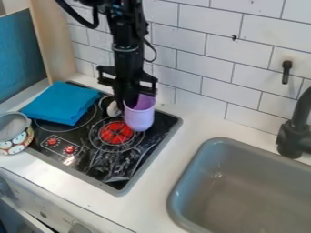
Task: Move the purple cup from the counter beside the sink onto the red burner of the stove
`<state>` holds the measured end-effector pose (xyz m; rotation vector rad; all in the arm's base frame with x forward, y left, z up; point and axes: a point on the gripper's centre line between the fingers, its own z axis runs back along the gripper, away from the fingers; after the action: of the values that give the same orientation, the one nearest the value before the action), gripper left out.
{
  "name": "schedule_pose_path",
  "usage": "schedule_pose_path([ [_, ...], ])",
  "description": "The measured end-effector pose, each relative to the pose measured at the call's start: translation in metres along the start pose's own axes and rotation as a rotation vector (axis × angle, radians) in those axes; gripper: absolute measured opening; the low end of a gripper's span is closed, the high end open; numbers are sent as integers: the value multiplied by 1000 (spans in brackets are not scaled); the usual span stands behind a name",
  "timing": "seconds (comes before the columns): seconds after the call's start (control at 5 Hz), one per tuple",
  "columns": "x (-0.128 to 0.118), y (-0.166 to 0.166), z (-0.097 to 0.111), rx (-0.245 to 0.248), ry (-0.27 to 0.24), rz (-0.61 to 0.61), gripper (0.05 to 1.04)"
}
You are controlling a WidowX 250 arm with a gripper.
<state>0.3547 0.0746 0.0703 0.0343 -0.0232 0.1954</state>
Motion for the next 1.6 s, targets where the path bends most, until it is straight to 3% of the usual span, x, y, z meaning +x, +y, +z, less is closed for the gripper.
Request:
schedule_pose_path([
  [0.8, -3, 3, -10, -5, 27, 46, 88],
  [1.6, -36, 24, -10, 35, 108, 176, 88],
])
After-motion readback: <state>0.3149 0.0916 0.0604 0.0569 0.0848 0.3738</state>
